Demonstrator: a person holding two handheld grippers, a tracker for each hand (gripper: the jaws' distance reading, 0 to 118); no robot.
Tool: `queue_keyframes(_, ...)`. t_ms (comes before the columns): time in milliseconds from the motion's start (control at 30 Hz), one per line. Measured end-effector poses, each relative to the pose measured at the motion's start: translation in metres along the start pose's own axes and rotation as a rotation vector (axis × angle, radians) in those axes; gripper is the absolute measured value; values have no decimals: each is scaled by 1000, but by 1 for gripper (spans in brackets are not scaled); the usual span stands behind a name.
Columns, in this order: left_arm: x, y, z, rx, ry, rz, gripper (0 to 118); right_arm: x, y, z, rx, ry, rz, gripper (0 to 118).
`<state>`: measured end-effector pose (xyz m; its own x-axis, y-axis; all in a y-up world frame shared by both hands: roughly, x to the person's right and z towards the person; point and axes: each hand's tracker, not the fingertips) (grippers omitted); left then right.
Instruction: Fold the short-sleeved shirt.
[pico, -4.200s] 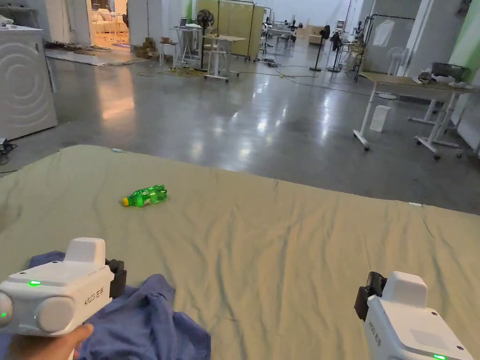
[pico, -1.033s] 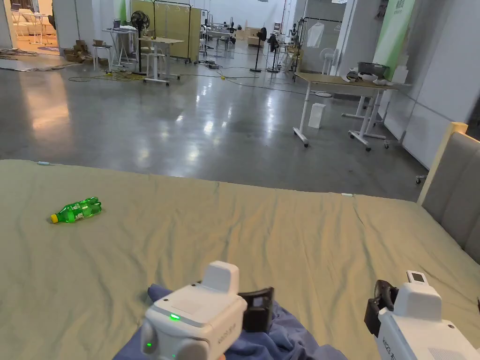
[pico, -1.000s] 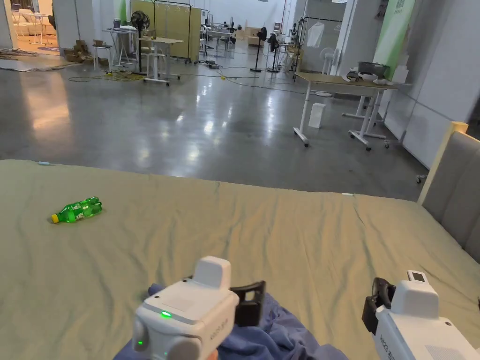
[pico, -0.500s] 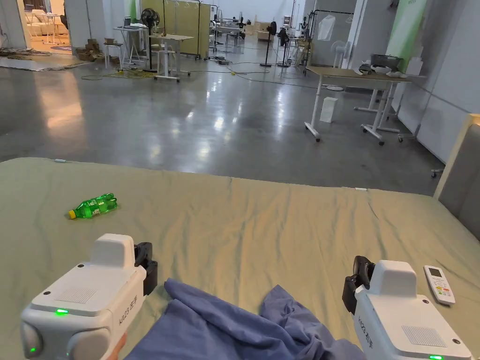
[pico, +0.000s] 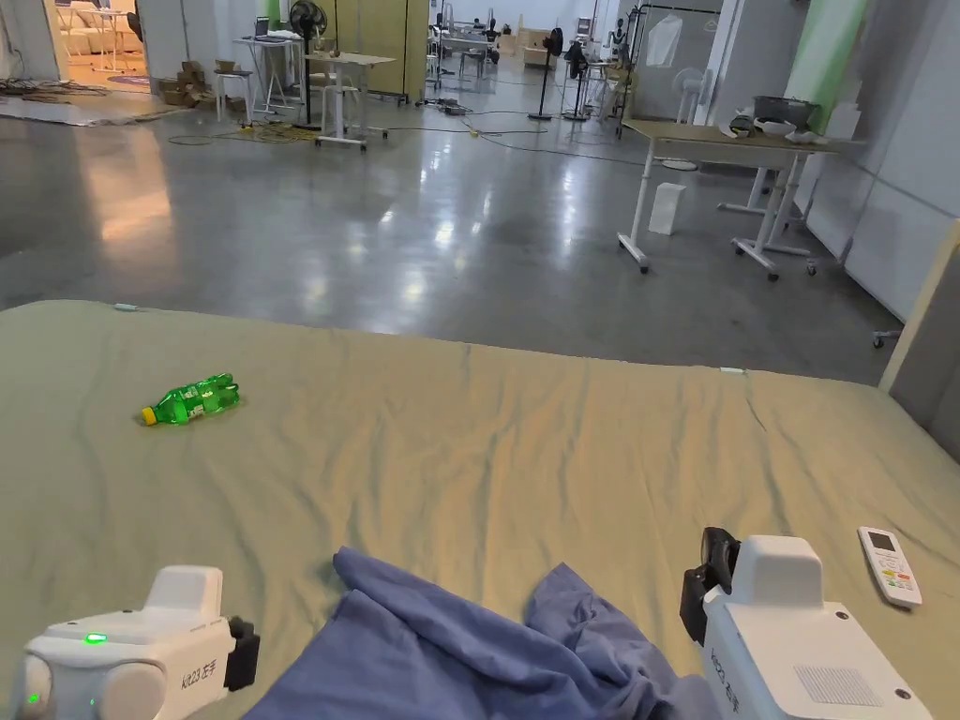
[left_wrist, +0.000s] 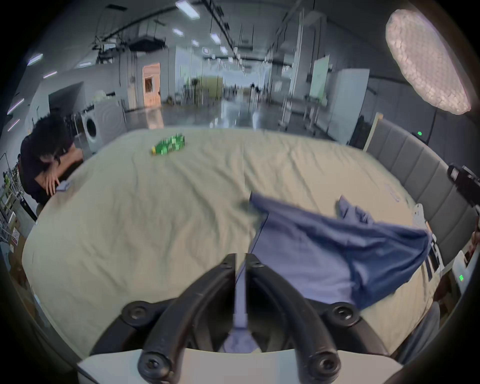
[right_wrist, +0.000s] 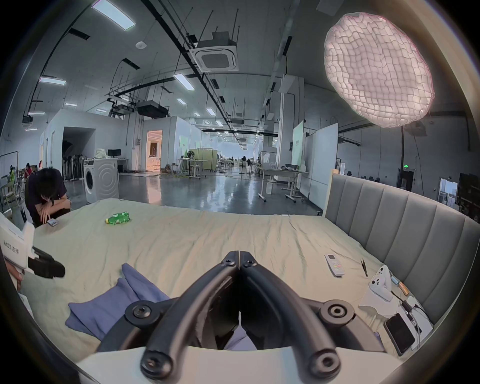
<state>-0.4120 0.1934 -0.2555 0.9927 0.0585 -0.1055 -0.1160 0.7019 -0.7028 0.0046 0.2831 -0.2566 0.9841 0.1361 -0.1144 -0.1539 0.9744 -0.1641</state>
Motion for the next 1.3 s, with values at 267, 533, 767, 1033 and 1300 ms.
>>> queue_keyframes(267, -3, -31, -64, -231, 21, 31, 95, 4, -21, -5, -53, -6, -2, 0)
queue_keyframes(533, 16, -52, -76, -250, 63, -71, 53, 8, -31, -6, -92, -17, -2, 0)
queue_keyframes(767, 27, -51, -71, -230, 14, -159, 7, 19, -34, -7, -120, -20, -19, 0)
queue_keyframes(1033, 20, -26, -25, -93, 10, -130, 6, 70, -37, -28, -272, -18, -15, 0)
queue_keyframes(1300, 10, -20, -25, -68, 3, -117, 6, 91, -115, -90, -674, 36, -47, 53)
